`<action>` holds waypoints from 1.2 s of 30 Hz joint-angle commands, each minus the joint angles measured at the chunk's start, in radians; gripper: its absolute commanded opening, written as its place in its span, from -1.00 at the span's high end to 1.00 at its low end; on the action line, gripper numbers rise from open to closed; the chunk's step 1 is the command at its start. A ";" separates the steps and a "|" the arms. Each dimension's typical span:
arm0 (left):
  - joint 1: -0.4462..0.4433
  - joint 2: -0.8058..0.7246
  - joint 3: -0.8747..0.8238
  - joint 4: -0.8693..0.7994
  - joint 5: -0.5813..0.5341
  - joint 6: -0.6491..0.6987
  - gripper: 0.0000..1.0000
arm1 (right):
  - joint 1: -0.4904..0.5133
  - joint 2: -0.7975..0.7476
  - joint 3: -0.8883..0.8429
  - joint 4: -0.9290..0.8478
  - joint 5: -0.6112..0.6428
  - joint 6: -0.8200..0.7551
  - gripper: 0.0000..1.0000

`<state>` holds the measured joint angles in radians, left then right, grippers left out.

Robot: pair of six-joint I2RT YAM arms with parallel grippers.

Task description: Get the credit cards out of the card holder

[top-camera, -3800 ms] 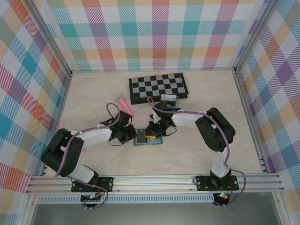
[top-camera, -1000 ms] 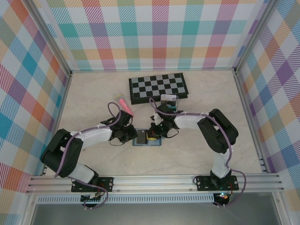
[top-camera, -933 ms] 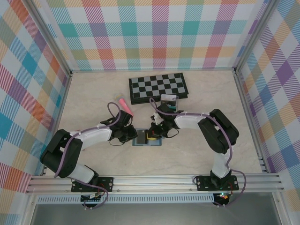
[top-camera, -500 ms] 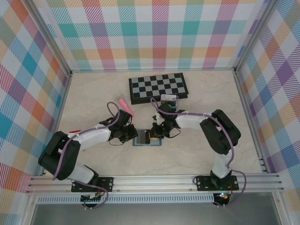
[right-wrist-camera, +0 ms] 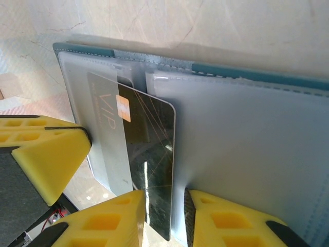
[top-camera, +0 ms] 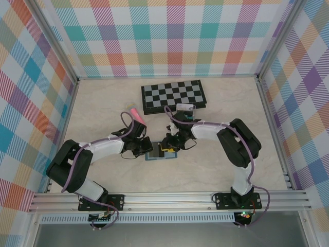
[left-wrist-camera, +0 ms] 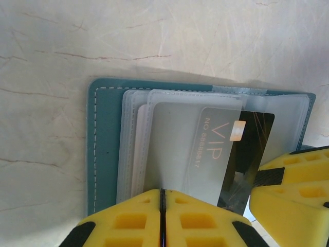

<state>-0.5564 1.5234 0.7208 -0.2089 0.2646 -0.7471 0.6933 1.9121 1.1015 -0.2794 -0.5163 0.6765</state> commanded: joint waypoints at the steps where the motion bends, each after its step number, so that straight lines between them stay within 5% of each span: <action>1: -0.015 0.024 0.005 -0.029 -0.022 0.001 0.83 | -0.008 0.031 0.020 0.024 -0.039 0.008 0.46; 28: -0.022 0.036 -0.011 -0.038 -0.044 -0.001 0.88 | -0.012 0.071 0.014 0.141 -0.118 0.025 0.59; 36: -0.022 0.027 -0.005 -0.059 -0.061 -0.001 0.87 | -0.014 0.056 0.018 0.116 -0.105 -0.011 0.93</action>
<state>-0.5613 1.5299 0.7246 -0.2070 0.2523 -0.7475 0.6762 1.9682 1.1019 -0.1577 -0.6258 0.6926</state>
